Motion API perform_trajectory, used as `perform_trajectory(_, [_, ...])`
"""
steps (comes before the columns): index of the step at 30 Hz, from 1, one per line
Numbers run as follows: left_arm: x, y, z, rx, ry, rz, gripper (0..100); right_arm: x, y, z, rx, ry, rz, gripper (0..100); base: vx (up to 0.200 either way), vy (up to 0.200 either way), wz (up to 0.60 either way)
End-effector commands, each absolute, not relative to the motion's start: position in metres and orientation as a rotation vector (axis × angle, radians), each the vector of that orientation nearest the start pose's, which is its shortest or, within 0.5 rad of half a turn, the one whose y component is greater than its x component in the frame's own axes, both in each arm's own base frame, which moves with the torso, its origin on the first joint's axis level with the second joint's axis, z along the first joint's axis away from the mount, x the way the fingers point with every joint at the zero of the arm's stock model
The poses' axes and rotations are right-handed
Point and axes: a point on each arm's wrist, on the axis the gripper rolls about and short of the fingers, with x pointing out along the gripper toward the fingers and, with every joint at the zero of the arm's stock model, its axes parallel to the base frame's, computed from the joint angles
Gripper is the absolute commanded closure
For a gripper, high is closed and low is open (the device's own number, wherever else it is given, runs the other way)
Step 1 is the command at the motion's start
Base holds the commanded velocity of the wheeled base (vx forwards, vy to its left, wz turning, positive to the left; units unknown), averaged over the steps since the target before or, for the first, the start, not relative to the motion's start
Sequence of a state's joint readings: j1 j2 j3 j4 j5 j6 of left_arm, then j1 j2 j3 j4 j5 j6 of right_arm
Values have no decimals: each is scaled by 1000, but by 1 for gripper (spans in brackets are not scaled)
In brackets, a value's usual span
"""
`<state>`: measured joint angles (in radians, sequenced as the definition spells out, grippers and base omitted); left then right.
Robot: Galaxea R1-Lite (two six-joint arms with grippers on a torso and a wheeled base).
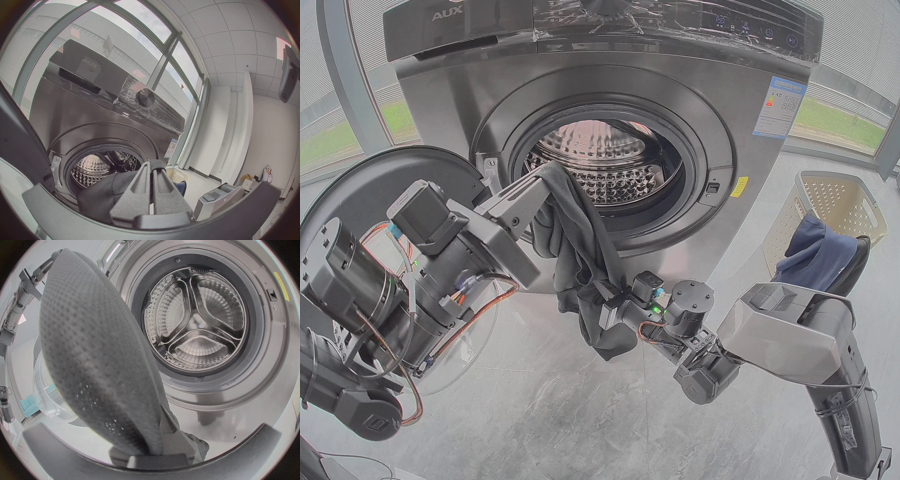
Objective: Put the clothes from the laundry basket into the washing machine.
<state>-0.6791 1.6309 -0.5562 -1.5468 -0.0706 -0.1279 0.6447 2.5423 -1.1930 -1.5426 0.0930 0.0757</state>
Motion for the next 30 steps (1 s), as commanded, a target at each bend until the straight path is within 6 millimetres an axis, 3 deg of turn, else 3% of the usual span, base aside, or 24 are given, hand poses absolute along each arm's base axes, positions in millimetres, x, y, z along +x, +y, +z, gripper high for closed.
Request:
perform_trajectory(1, [215, -153, 221, -241, -393, -694, 100, 347, 252, 64, 124, -136, 690, 100, 0, 0, 0])
perform_trajectory(3, [218, -150, 220, -236, -390, -682, 100, 343, 246, 71, 128, -135, 685, 100, 0, 0, 0])
perform_trajectory(4, [223, -147, 217, -228, -380, -662, 100, 338, 231, 86, 133, -144, 662, 100, 0, 0, 0])
perform_trajectory(7, [226, -145, 209, -215, -353, -650, 100, 328, 211, 103, 137, -147, 620, 100, 0, 0, 0])
perform_trajectory(11, [225, -143, 202, -205, -325, -653, 100, 314, 194, 107, 144, -109, 597, 100, 0, 0, 0])
perform_trajectory(15, [229, -145, 181, -181, -245, -647, 100, 293, 180, 118, 229, -72, 577, 100, 0, 0, 0])
perform_trajectory(22, [226, -144, 168, -161, -190, -661, 100, 280, 169, 156, 270, -177, 567, 100, 0, 0, 0])
perform_trajectory(30, [224, -146, 146, -137, -97, -668, 100, 269, 178, 171, 288, -221, 609, 100, 0, 0, 0])
